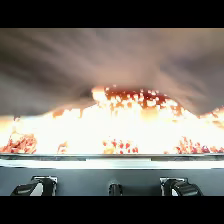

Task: Fold the shirts.

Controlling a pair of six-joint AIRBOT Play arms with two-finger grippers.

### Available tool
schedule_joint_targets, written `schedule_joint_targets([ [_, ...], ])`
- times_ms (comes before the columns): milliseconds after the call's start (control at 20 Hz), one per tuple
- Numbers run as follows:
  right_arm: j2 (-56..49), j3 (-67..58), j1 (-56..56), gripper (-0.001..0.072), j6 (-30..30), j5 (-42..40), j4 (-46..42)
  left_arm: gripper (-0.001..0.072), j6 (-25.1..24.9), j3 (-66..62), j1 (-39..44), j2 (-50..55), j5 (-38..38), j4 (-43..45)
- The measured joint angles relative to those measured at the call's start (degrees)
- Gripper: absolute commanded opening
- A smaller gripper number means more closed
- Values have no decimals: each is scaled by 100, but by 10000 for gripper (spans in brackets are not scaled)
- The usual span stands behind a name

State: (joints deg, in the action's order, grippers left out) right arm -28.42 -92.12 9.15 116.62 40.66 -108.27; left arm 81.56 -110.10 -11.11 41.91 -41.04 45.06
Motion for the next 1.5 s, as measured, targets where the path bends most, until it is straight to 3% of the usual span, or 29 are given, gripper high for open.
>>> schedule_joint_targets([
  [100, -85, -22, 2, 60, 22, 468, -11, 28, 96, -35, -15, 168, -372, 278],
  [250, -671, 11, 2, 60, 22, 1891, -48, 28, 271, 164, -20, 592, -1322, 780],
  [350, -1342, 225, 2, 60, -66, 2800, -31, 29, 334, 737, 20, 1001, -1987, 1073],
  [450, -2116, 581, 2, 61, -96, 3069, -24, 29, 302, 1587, 111, 1427, -2177, 1241],
  [650, -3856, 1038, -2, 61, 367, 2225, -20, 29, 188, 3005, 308, 2590, -1576, 1405],
  [950, -5770, 1193, -11, 77, 1169, 1241, 870, 34, 151, 3552, 496, 4288, -1134, 1021],
  [1000, -5939, 1196, -9, 203, 1224, 1167, 1095, 132, 155, 3571, 542, 4439, -1091, 925],
  [1050, -6050, 1185, -7, 413, 1246, 1156, 1235, 366, 188, 3578, 573, 4551, -1110, 870],
  [1100, -6109, 1128, -35, 472, 1220, 1185, 1333, 553, 254, 3536, 562, 4631, -1180, 811],
  [1200, -6076, 903, -223, 460, 778, 1491, 1471, 572, 339, 3276, 400, 4719, -1622, 807],
  [1350, -5786, 625, -903, 429, -315, 2312, 1665, 559, 339, 2813, -66, 4712, -2946, 1344],
  [1450, -5633, 560, -1563, 401, -909, 3075, 1860, 442, 315, 2907, -374, 4542, -3764, 1873],
  [1500, -5580, 581, -1910, 401, -1180, 3475, 1978, 442, 295, 3150, -501, 4398, -4054, 2046],
])
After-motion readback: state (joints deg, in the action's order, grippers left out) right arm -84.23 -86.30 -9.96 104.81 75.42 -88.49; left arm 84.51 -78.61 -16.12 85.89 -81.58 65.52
